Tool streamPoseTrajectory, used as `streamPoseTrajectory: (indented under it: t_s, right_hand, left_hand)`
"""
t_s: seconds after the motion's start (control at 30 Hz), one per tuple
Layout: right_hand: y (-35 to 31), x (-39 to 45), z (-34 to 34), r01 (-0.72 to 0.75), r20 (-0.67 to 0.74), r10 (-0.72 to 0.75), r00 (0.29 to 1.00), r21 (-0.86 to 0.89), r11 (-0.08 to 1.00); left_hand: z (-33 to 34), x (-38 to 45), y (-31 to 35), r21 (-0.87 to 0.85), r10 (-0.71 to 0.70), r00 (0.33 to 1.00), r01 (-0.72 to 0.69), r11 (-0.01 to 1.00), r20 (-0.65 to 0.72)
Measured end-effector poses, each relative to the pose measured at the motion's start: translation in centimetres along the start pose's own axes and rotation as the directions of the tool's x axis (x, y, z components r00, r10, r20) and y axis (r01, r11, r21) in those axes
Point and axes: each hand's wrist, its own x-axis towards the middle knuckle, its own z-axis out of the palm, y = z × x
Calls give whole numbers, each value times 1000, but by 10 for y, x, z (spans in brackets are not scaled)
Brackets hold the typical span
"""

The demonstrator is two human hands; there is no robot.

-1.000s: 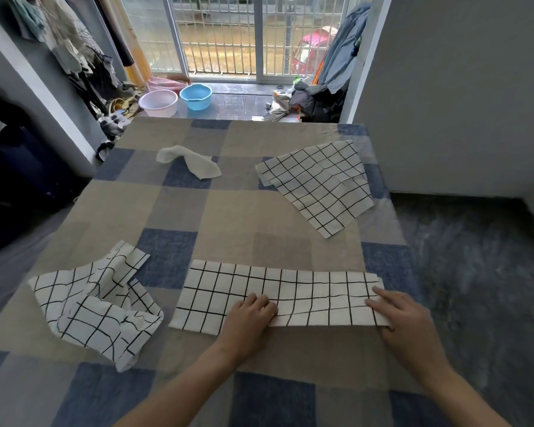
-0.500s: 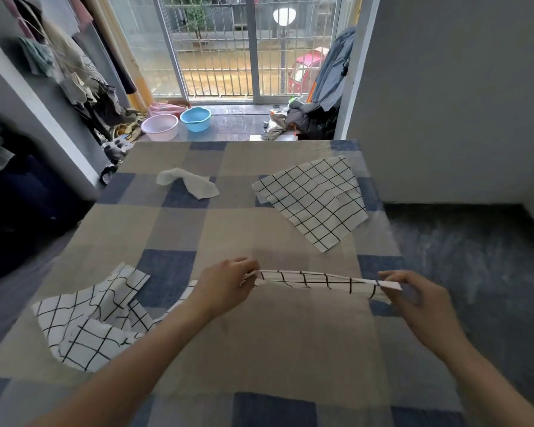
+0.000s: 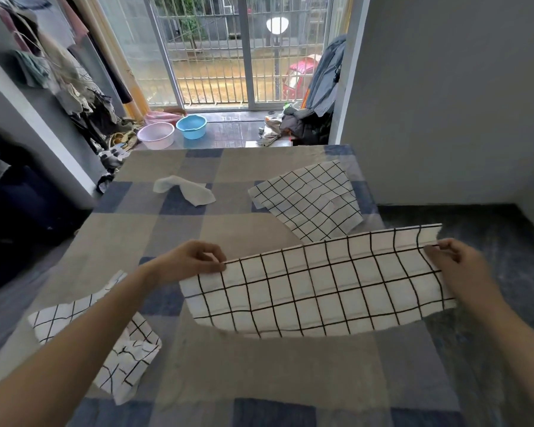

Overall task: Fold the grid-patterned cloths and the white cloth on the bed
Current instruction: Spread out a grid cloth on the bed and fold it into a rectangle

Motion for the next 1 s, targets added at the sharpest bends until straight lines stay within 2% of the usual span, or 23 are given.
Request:
streamPoseTrajectory:
  t_s: [0.07, 0.13, 0.27, 0.37, 0.53, 0.63, 0.7, 0.77, 0.87, 0.93, 1.0]
  right_hand:
    - [6, 6, 1, -58, 42, 59, 997, -28, 998]
    - [9, 11, 8, -99, 67, 102, 992, -48, 994]
    - [28, 21, 34, -177, 138, 188, 972, -90, 980]
    - [41, 29, 58, -207, 156, 230, 961, -150, 967]
    - [33, 47, 86, -189, 160, 233, 959, -249, 950]
    - [11, 72, 102, -105, 172, 160, 972, -292, 951]
    - [-14, 90, 115, 9, 176, 57, 983, -350, 937]
    - [-42, 107, 131, 111, 191, -40, 981, -377, 919]
    - [-82, 126, 167, 194, 236, -109, 965, -372, 908]
    - [-108, 134, 191, 248, 215, -177, 960, -369, 896]
    - [-133, 137, 214, 294, 196, -237, 952, -358, 886]
  left_hand:
    - [-2, 1, 0, -79, -19, 1000, 18, 997, -1]
    - [4, 5, -8, -85, -83, 996, 81, 993, -22]
    - [31, 15, -45, -41, -219, 962, 215, 976, -162]
    - [56, 12, -74, 10, -280, 926, 292, 956, -255]
    - [89, -4, -91, 12, -334, 906, 349, 937, -261]
    - [100, -13, -98, -72, -380, 905, 373, 925, -191]
    - [108, -19, -102, -90, -410, 905, 402, 911, -114]
    - [119, -24, -104, -135, -472, 882, 470, 872, 21]
    - [135, -30, -95, -184, -526, 821, 565, 804, 223]
    - [145, -32, -84, -289, -515, 802, 592, 753, 302]
    - [152, -34, -77, -465, -503, 797, 604, 647, 334]
